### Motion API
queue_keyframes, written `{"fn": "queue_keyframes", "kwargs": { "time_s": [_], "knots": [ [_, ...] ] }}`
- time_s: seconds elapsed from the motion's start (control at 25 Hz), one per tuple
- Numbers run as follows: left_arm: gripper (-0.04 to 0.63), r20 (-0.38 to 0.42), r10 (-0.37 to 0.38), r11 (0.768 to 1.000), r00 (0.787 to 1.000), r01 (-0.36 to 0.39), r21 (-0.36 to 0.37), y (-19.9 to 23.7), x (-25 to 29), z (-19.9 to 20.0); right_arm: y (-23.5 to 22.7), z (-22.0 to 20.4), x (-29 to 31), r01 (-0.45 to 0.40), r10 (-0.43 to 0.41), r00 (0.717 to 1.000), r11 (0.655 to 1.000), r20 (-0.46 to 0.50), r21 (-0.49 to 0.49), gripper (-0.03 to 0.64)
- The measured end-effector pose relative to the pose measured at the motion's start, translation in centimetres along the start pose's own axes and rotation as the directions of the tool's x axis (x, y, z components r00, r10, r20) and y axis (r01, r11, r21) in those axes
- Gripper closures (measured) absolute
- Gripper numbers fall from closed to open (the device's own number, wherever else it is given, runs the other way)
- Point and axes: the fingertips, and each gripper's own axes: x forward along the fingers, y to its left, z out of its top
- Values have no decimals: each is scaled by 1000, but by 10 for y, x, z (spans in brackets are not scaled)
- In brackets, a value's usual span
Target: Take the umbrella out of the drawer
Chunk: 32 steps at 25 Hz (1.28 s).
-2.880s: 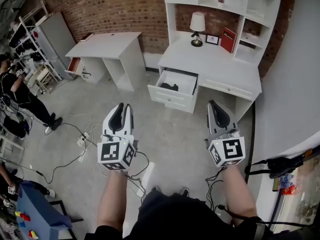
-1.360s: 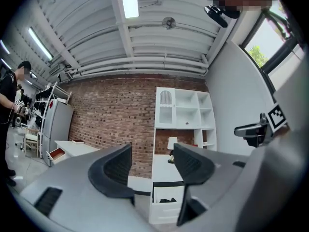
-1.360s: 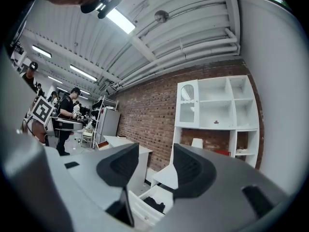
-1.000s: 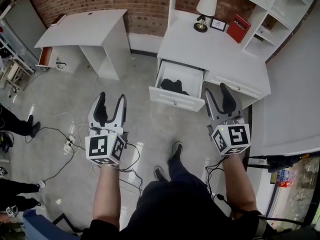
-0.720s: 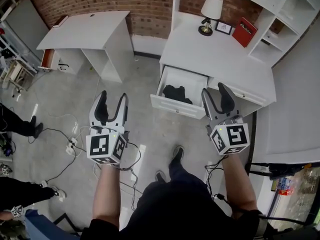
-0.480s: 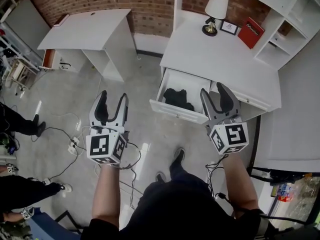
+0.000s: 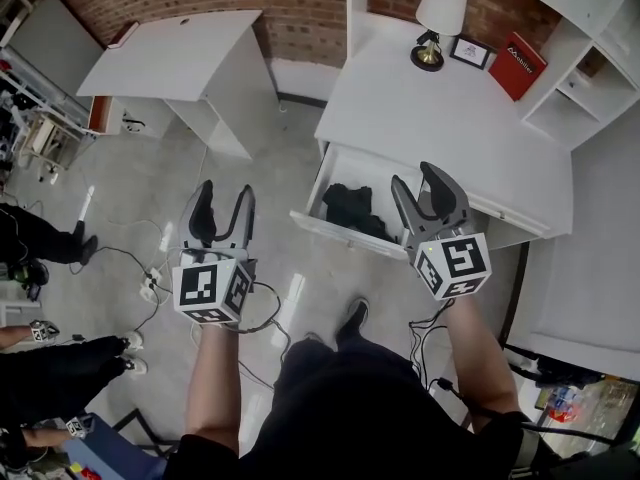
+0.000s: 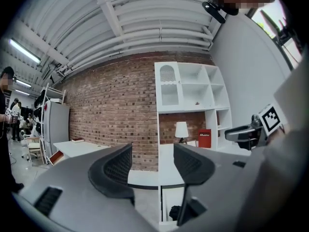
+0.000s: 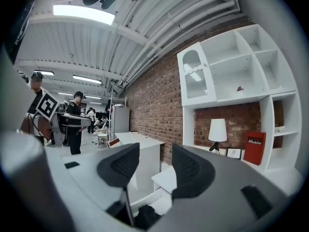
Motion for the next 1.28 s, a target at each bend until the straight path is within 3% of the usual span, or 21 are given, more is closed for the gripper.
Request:
{"fn": "queue_keyframes", "kwargs": {
  "time_s": [0.4, 0.68, 0.88, 1.28],
  "knots": [
    [345, -71, -12, 1000, 997, 12, -4, 0, 41, -27, -24, -25, 31, -4, 7, 999, 999, -47, 46, 405],
    [345, -183, -72, 997, 981, 69, -22, 9, 86, -82, -30, -53, 62, 4, 6, 991, 997, -131, 82, 403],
    [345, -281, -155, 987, 947, 160, -7, 16, 133, -128, -33, -83, 88, 48, -25, 976, 994, -215, 102, 405],
    [345, -400, -309, 950, 863, 303, -79, 29, 196, -200, -42, -145, 138, 166, -128, 921, 983, -367, 73, 413]
  ]
}}
